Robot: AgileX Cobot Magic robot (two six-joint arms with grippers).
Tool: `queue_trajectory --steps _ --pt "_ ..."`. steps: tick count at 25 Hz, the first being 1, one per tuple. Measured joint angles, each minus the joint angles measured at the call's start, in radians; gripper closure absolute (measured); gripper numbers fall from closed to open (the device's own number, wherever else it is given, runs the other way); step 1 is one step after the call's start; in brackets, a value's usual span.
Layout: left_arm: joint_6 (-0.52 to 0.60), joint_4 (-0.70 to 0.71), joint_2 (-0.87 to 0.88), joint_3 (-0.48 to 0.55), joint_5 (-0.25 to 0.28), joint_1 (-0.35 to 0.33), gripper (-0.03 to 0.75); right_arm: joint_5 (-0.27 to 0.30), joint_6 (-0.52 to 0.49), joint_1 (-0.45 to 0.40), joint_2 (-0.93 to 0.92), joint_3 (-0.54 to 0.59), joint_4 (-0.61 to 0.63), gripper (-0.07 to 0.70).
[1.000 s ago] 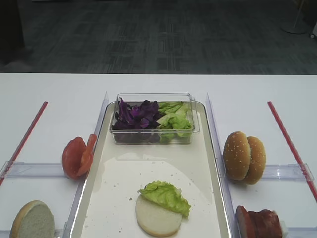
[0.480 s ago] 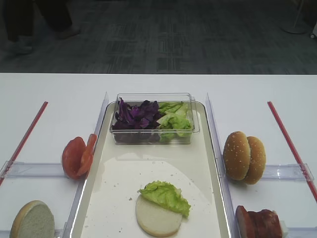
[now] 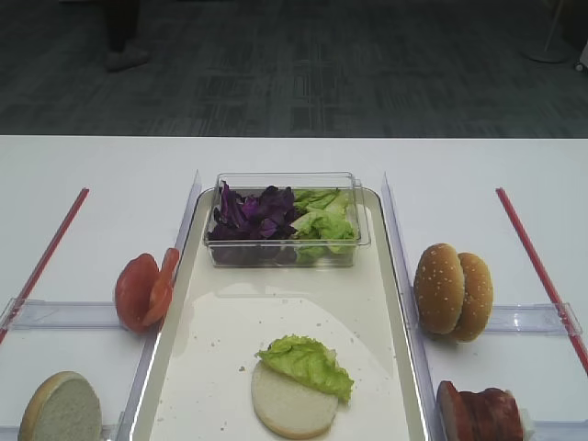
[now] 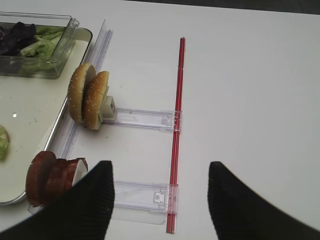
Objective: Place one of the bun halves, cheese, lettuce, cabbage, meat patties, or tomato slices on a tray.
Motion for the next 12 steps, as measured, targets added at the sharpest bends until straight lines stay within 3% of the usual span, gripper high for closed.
queue_trajectory --steps 12 --pt "0.000 0.000 0.000 0.000 0.000 0.000 0.349 0.000 0.000 0.000 0.000 0.000 0.000 0.186"
